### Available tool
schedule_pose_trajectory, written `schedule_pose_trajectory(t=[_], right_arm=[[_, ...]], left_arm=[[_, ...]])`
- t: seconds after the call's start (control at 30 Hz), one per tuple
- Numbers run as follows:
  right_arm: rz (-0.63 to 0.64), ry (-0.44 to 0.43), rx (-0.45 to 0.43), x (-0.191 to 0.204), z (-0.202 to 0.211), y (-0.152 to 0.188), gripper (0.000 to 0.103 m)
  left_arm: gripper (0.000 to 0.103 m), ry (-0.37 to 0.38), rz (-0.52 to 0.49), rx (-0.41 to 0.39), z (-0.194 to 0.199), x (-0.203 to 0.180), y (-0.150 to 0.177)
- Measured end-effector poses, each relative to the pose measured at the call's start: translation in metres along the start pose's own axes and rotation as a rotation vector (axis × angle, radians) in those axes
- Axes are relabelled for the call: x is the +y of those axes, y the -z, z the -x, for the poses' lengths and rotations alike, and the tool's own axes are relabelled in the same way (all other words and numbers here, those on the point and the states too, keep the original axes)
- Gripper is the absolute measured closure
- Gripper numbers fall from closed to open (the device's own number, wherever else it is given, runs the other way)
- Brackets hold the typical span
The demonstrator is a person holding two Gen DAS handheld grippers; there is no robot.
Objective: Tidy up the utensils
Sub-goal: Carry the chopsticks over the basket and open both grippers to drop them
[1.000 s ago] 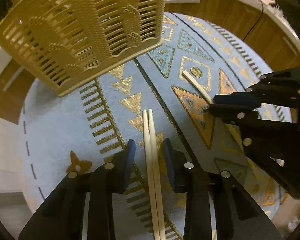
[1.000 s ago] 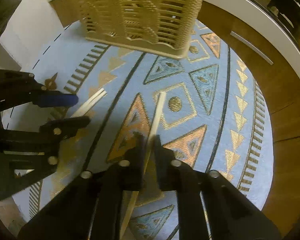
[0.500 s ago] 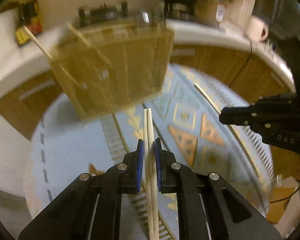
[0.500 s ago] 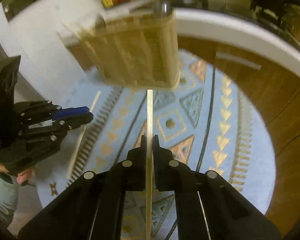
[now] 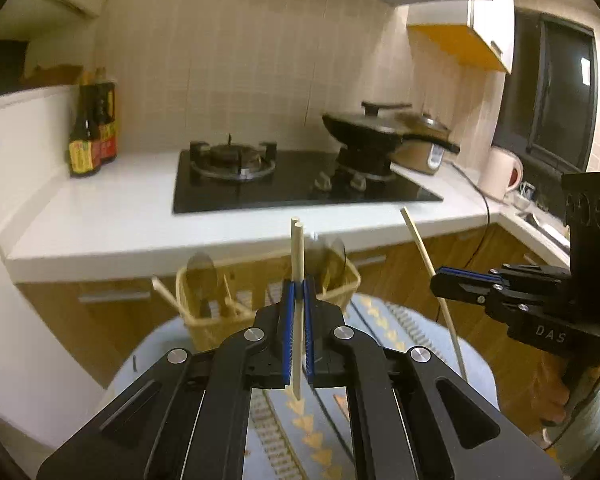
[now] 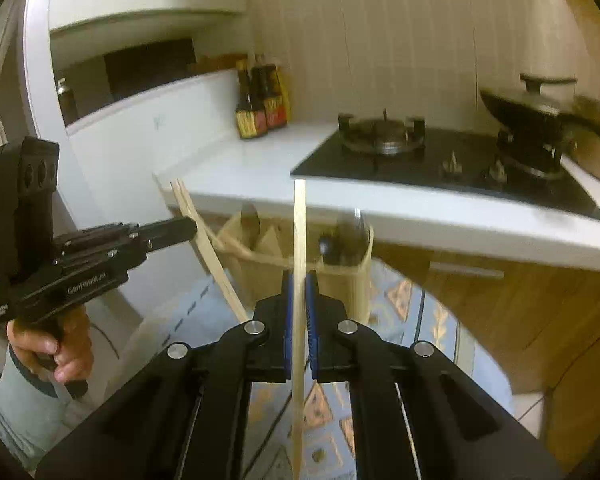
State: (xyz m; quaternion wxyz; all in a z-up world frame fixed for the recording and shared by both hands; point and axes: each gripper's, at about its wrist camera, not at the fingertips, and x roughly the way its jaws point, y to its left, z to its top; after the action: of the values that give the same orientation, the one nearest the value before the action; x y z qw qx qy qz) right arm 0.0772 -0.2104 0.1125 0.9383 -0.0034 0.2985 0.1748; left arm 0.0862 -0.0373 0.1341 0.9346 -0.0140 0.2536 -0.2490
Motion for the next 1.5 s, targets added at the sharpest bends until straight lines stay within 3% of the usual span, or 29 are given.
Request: schedule_pose_trajectory(t=[0.4, 0.63, 1.0, 1.17, 1.33, 1.43, 1.5], right_arm=[[0.009, 0.116, -0.292, 0.005, -0.021, -0.061, 0.099], [0.012, 0.203, -0.41, -0.004, -0.061, -0.068, 0.099], [0.017, 0.265, -0.448, -0.014, -0.101, -0.053, 0.098], [0.024, 0.264, -0.476, -0.01, -0.1, -0.041, 0.098], [-0.008, 0.219, -0.428, -0.015, -0.092, -0.032, 0.096], [-0.023, 0.206, -0.397, -0.017, -0.08, -0.021, 0.093], [-0.034, 0.192, -0.372, -0.019, -0.071, -0.013, 0.087]], left_arm=[[0.101, 0.012, -0.016, -0.193, 0.025, 0.002, -0.065], [0.101, -0.023, -0.01, -0.194, 0.0, 0.011, -0.072], [0.101, -0.015, -0.009, -0.133, -0.039, 0.026, -0.056], [0.1, 0.003, -0.011, -0.111, -0.047, 0.03, -0.049], [0.099, 0.042, 0.008, -0.081, -0.049, 0.034, -0.042], [0.085, 0.062, 0.015, -0.072, -0.044, 0.034, -0.037], [0.066, 0.066, 0.016, -0.073, -0.038, 0.034, -0.032]])
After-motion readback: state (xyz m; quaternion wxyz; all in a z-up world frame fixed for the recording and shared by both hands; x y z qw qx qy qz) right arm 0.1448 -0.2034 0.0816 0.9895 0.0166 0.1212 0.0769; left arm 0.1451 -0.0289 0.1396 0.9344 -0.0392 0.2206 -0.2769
